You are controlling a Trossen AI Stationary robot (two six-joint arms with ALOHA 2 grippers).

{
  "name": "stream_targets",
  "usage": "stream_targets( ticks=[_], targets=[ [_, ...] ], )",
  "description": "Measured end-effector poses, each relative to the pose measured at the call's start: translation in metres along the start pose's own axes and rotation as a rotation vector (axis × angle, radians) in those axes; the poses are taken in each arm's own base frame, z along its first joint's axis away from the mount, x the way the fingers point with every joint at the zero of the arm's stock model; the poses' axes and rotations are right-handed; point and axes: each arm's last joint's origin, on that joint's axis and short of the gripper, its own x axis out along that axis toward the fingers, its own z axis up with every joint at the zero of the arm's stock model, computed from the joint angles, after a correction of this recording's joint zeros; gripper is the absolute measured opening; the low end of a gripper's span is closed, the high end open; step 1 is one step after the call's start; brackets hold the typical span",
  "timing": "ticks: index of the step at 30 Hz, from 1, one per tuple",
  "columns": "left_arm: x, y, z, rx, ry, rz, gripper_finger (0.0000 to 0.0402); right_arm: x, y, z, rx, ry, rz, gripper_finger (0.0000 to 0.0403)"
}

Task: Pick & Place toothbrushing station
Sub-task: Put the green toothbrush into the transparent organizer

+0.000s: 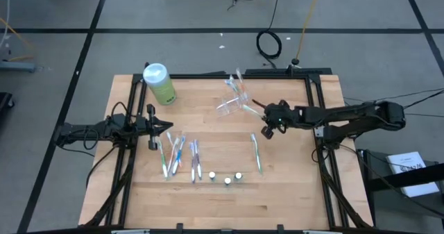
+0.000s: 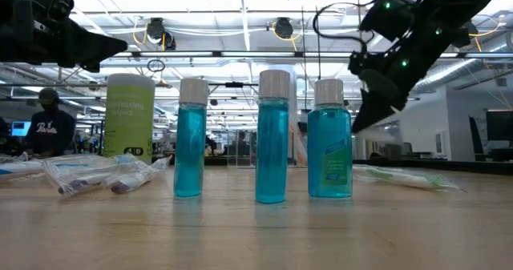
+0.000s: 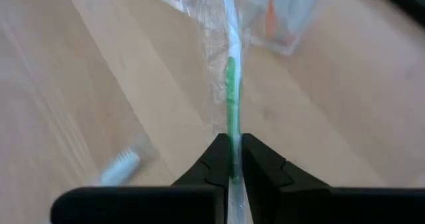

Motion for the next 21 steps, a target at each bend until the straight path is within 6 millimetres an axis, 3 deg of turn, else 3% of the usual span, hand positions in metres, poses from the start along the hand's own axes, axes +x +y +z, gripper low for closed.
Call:
stream_targets(
  ticks=[12, 21],
  targets=[
    [0.0, 0.0, 0.0, 0.0, 0.0, -0.001, 0.0026, 0.001, 0.002, 0.013, -0.039, -0.142, -0.027, 0.0015],
    [0.0, 0.0, 0.0, 0.0, 0.0, -0.001, 0.0026, 0.006, -0.008, 0.018, 0.014, -0.523, -0.009, 0.0015]
  ],
)
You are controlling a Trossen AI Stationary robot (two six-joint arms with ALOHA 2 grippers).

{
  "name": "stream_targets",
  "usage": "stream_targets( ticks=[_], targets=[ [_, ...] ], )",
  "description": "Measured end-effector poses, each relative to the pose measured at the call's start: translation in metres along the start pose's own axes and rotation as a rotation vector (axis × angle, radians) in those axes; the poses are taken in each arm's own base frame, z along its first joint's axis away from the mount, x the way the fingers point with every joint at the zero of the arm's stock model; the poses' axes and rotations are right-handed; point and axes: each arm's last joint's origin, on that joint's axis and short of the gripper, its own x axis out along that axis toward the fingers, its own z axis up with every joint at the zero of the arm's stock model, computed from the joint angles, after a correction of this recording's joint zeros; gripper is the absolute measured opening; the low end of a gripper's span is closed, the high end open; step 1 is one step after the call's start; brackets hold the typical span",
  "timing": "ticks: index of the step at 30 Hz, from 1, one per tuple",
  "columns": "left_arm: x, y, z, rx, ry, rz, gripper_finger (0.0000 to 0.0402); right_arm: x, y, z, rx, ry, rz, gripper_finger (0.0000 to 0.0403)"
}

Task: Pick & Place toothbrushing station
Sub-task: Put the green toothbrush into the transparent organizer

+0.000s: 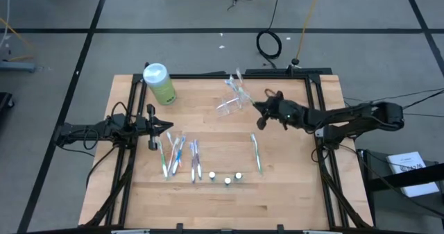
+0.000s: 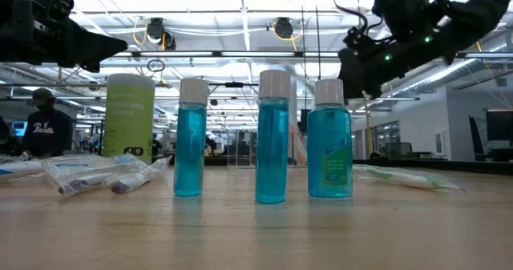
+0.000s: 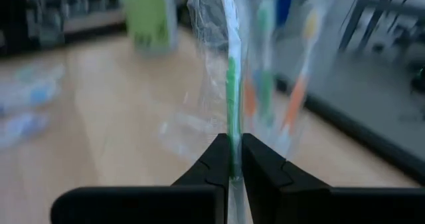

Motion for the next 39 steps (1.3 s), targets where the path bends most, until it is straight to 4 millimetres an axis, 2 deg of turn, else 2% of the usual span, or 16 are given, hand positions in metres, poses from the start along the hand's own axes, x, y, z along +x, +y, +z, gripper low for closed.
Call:
stream_targets(
  ticks=[4, 7, 14, 24, 32, 39],
  targets=[
    [0.0, 0.0, 0.0, 0.0, 0.0, 0.0, 0.0026, 0.004, -0.011, 0.002, 0.048, -0.176, -0.014, 0.0015],
    [0.0, 0.0, 0.0, 0.0, 0.0, 0.0, 0.0026, 0.013, -0.015, 0.002, 0.065, -0.233, 0.023, 0.0015],
    [0.0, 0.0, 0.0, 0.0, -0.001, -0.007, 0.0026, 0.047, -0.022, -0.003, 0.036, -0.275, -0.01, 0.0015],
    [0.0, 0.0, 0.0, 0.0, 0.0, -0.007, 0.0026, 0.094, -0.035, 0.004, 0.101, -0.287, -0.023, 0.0015],
    [0.0, 0.0, 0.0, 0.0, -0.001, -0.007, 0.0026, 0.106, -0.038, -0.009, 0.13, -0.27, -0.035, 0.0015],
    [0.0, 0.0, 0.0, 0.0, -0.001, -0.007, 0.0026, 0.108, -0.039, -0.016, 0.134, -0.232, -0.04, 0.0015]
  ],
)
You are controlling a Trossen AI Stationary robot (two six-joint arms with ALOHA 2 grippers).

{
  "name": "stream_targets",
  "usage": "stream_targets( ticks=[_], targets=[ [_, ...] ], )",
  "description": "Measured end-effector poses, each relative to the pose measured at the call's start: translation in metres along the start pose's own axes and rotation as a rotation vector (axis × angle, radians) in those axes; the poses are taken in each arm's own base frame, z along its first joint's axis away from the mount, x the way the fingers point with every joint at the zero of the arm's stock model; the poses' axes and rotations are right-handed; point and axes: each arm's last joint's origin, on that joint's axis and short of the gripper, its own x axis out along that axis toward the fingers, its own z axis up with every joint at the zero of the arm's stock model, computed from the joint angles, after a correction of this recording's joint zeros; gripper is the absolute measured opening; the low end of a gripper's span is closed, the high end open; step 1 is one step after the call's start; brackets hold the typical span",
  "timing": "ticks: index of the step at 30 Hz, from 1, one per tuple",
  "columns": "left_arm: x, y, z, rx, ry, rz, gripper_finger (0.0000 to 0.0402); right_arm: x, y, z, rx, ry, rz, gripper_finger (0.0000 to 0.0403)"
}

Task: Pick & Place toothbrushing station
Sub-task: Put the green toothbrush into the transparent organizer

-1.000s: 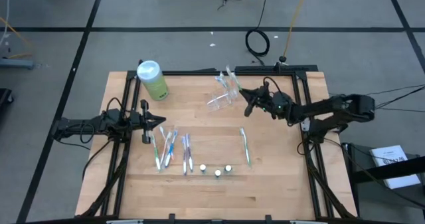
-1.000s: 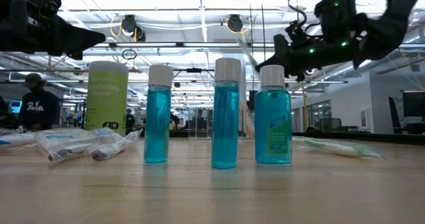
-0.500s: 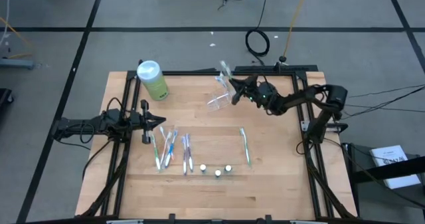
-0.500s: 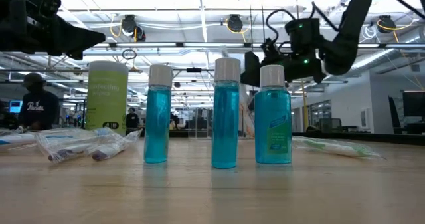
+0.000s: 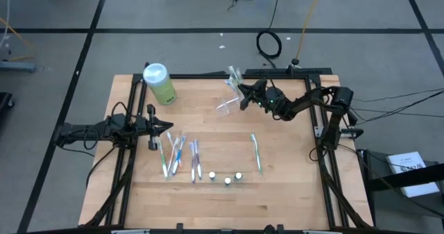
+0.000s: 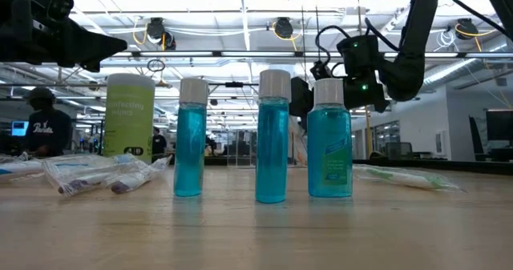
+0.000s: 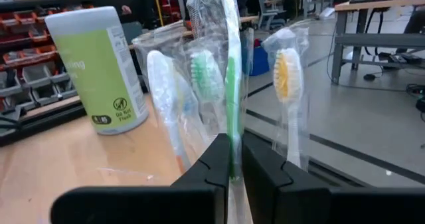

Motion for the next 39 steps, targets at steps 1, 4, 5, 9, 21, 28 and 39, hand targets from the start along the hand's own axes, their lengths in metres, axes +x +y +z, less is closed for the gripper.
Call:
stream_targets(
  ticks=[1, 4, 5, 9, 21, 28, 39],
  targets=[
    [0.0, 0.0, 0.0, 0.0, 0.0, 0.0, 0.0026, 0.0, 0.0, -0.001, -0.001, 0.008, -0.001, 0.0015],
    [0.0, 0.0, 0.0, 0.0, 0.0, 0.0, 0.0026, 0.0, -0.001, -0.004, -0.007, 0.04, -0.009, 0.0015],
    [0.0, 0.0, 0.0, 0.0, 0.0, 0.0, 0.0026, 0.0, -0.001, -0.005, -0.007, 0.051, -0.014, 0.0015],
    [0.0, 0.0, 0.0, 0.0, 0.0, 0.0, 0.0026, -0.001, -0.002, -0.01, -0.014, 0.095, -0.049, 0.0015],
    [0.0, 0.0, 0.0, 0.0, 0.0, 0.0, 0.0026, -0.003, 0.01, -0.012, 0.091, 0.104, -0.015, 0.0015],
    [0.0, 0.0, 0.0, 0.0, 0.0, 0.0, 0.0026, -0.006, 0.018, -0.017, 0.08, 0.145, 0.006, 0.0015],
    [0.0, 0.0, 0.0, 0.0, 0.0, 0.0, 0.0026, -0.007, 0.019, -0.021, 0.022, 0.176, -0.012, 0.0015]
  ],
)
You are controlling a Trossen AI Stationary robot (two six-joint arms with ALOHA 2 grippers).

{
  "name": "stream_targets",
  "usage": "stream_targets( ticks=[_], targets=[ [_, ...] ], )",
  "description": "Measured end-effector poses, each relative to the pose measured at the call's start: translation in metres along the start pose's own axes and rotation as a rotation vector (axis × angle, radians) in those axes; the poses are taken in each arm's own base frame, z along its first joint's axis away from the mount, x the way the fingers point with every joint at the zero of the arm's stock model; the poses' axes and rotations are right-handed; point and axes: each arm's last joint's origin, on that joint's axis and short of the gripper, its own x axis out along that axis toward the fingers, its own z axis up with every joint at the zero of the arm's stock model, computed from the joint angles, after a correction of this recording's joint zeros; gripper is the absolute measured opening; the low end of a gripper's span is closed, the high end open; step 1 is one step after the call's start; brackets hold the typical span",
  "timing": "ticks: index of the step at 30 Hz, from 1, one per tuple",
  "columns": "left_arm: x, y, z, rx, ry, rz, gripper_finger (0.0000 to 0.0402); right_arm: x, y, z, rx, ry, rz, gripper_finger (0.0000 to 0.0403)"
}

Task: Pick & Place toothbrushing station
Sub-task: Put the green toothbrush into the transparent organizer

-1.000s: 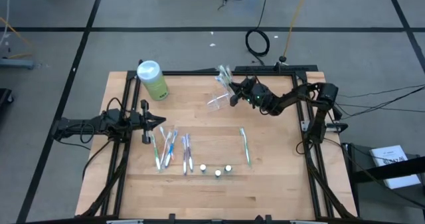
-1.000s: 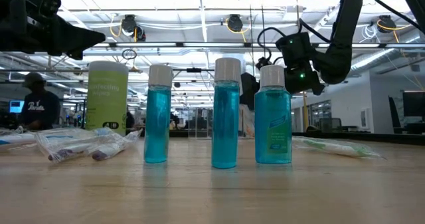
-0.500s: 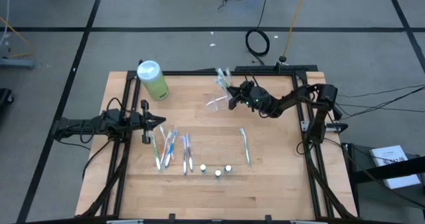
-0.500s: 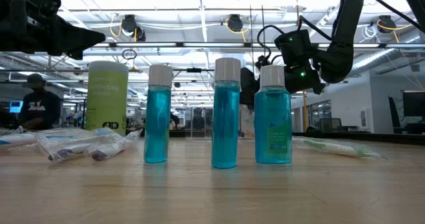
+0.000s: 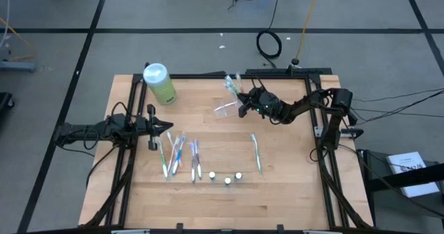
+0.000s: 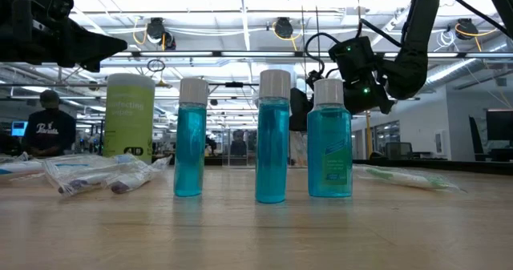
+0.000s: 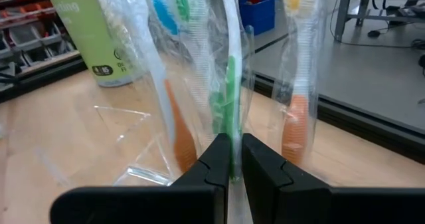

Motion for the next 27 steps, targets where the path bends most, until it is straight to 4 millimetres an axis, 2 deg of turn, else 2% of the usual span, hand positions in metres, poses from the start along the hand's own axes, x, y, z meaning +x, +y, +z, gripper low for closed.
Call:
stream_targets(
  ticks=[22, 27],
  targets=[
    [0.0, 0.0, 0.0, 0.0, 0.0, 0.0, 0.0026, -0.0001, -0.0007, -0.0018, -0.074, 0.02, -0.009, 0.0016],
    [0.0, 0.0, -0.0001, 0.0, 0.0, 0.0, 0.0026, 0.0001, -0.0014, -0.0017, -0.074, 0.02, -0.011, 0.0027]
  ],
)
